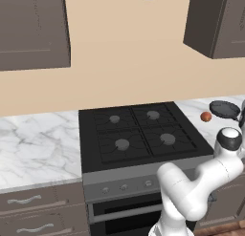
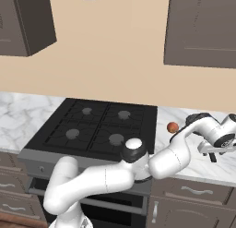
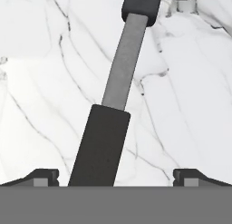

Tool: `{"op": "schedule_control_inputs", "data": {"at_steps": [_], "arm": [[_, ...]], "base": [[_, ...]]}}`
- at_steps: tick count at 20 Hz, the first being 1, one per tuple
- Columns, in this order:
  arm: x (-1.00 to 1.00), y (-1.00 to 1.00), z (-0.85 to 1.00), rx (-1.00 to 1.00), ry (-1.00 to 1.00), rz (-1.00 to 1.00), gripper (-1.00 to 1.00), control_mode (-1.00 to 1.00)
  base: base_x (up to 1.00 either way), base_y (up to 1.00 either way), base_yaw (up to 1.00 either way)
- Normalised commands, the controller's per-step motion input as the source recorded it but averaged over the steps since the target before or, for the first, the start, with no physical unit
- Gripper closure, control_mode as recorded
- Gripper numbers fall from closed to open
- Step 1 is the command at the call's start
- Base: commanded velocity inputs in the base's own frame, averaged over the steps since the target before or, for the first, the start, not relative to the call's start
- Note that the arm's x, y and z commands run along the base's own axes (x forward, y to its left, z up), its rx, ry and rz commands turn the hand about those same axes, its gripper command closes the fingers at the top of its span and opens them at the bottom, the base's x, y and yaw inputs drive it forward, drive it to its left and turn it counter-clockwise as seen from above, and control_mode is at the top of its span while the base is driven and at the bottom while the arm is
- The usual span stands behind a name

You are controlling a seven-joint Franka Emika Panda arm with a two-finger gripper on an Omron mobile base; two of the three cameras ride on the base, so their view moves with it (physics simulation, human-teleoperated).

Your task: Place the pan on the front left burner on the stove. Then place the tomato and the onion in the pan and turn on the front left burner.

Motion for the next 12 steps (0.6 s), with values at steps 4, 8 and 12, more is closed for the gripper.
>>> {"op": "schedule_control_inputs", "data": {"at_steps": [4,8,12], "arm": [[0.00,0.00,0.00,0.00,0.00,0.01,-1.00,-1.00],[0.00,0.00,0.00,0.00,0.00,0.00,-1.00,-1.00],[0.00,0.00,0.00,0.00,0.00,0.00,1.00,-1.00]], "base": [[0.00,0.00,0.00],[0.00,0.00,0.00],[0.00,0.00,0.00]]}}
